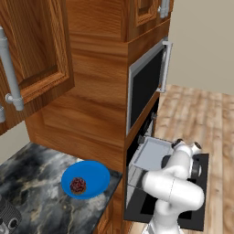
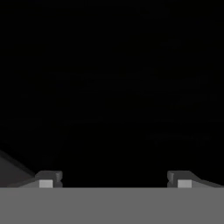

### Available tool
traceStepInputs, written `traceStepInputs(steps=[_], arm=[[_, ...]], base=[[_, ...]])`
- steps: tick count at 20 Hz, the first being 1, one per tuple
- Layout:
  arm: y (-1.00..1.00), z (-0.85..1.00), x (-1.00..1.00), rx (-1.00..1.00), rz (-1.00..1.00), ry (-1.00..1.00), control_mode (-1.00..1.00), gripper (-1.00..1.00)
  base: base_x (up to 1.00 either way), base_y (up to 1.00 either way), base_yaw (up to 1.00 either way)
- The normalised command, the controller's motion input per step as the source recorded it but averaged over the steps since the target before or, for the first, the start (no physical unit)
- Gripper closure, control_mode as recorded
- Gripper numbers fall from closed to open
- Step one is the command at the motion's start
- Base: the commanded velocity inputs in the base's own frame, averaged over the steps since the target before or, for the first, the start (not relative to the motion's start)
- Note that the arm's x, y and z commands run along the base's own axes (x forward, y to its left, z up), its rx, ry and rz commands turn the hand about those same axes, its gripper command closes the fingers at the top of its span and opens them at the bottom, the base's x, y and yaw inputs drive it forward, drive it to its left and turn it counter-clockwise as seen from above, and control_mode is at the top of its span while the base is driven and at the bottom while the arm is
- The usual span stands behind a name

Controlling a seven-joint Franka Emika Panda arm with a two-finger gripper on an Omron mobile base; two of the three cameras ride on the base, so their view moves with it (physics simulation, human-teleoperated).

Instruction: Take the baked cake out of the oven and place it on the plate for cooling. Then close the oven door.

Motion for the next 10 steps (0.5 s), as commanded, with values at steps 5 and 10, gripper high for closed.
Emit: traceStepInputs(steps=[5, 10], arm=[[0.23, -0.35, 0.02, 0.05, 0.00, 0.00, -1.00, -1.00], [0.27, -0.35, 0.03, 0.07, 0.00, 0.00, -1.00, -1.00]], base=[[0.00, 0.00, 0.00], [0.00, 0.00, 0.00]])
